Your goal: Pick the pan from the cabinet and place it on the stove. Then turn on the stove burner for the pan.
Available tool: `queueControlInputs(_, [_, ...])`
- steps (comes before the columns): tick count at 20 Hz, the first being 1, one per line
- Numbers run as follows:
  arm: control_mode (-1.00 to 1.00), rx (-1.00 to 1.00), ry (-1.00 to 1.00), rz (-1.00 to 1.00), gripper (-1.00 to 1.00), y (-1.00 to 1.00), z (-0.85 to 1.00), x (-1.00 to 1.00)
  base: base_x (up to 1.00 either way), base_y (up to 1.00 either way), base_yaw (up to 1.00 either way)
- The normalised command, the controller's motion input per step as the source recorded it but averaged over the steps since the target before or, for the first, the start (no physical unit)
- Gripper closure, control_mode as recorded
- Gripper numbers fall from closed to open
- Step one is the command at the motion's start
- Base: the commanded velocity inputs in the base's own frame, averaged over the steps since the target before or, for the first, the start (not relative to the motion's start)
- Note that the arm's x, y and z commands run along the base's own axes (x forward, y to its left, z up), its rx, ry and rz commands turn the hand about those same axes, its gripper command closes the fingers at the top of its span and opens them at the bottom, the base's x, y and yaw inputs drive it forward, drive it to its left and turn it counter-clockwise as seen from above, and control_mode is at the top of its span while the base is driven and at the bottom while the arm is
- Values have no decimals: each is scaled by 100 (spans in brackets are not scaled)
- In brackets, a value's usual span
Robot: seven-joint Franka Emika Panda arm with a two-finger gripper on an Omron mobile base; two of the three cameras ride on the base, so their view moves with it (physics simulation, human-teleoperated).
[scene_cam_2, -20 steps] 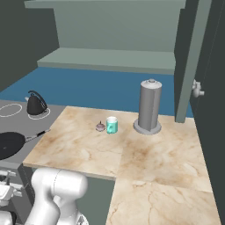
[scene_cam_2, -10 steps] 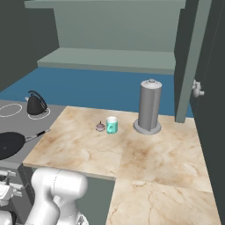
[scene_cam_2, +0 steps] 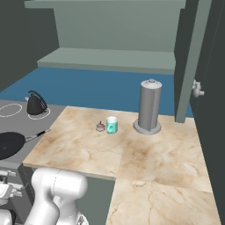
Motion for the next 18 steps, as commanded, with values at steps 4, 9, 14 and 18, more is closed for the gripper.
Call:
queueControlInputs(4, [-100,0,0,4,100,0,0,21,0,0,0])
queueControlInputs(9, [-100,0,0,6,100,0,0,9,0,0,0])
queueControlInputs(14, [-100,-5,1,4,100,0,9,1,0,0,0])
queueControlInputs(18, [-100,-18,7,2,100,0,34,0,0,0,0])
